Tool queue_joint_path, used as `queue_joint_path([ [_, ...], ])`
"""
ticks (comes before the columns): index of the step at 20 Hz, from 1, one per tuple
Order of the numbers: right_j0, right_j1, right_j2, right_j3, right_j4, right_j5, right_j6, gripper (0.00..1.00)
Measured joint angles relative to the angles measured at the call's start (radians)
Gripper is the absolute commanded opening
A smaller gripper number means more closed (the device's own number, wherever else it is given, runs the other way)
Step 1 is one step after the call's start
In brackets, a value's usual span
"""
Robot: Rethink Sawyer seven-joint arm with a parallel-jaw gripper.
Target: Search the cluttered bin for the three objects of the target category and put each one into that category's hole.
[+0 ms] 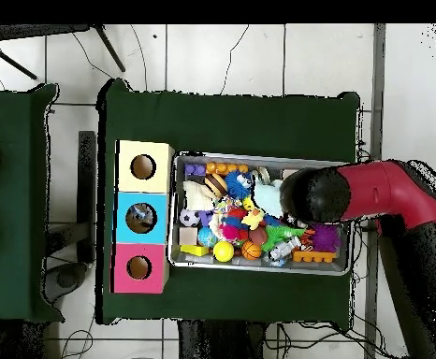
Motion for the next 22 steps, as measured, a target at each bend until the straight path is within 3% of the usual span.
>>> queue_joint_path([
  [11, 0.059, -0.119, -0.004, 0.126, 0.058, 0.0, 0.0, 0.0],
  [17, 0.072, -0.174, -0.004, 0.18, 0.123, 0.0, 0.0, 0.0],
  [22, 0.087, -0.232, -0.004, 0.233, 0.223, 0.0, 0.0, 0.0],
])
